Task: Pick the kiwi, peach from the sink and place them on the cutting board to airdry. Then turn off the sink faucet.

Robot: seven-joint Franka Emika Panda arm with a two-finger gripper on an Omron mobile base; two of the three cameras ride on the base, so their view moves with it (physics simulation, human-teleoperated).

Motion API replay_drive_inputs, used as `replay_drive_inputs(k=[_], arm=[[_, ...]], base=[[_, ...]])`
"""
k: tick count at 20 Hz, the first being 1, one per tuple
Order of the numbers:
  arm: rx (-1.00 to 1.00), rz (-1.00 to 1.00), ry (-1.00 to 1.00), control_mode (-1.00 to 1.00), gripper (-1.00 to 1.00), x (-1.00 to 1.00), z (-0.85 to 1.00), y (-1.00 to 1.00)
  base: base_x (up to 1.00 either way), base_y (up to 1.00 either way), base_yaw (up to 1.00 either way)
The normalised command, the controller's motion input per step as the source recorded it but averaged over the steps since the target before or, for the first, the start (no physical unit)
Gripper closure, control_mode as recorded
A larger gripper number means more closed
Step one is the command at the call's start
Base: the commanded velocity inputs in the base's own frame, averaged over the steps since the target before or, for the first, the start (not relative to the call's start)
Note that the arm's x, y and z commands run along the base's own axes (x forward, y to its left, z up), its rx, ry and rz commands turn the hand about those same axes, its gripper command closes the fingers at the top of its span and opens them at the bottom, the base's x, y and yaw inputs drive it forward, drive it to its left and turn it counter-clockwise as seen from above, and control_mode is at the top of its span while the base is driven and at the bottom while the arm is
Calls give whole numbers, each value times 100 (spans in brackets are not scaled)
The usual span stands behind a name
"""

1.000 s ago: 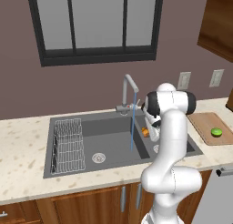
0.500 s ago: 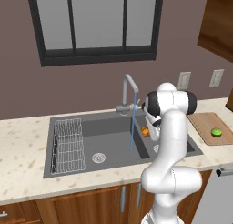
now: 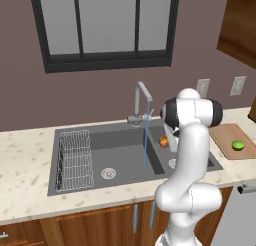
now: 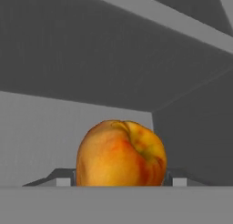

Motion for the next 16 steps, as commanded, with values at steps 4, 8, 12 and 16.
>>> replay_drive_inputs(k=[4,8,12,16], arm=[[0,0,0,-100,100,-32,47,-14],[0,0,0,-100,100,-29,62,-11],[0,0,0,-100,100,-33,67,-9],[0,0,0,-100,100,-38,64,-10]], base=[[0,0,0],[0,0,0],[0,0,0],[0,0,0]])
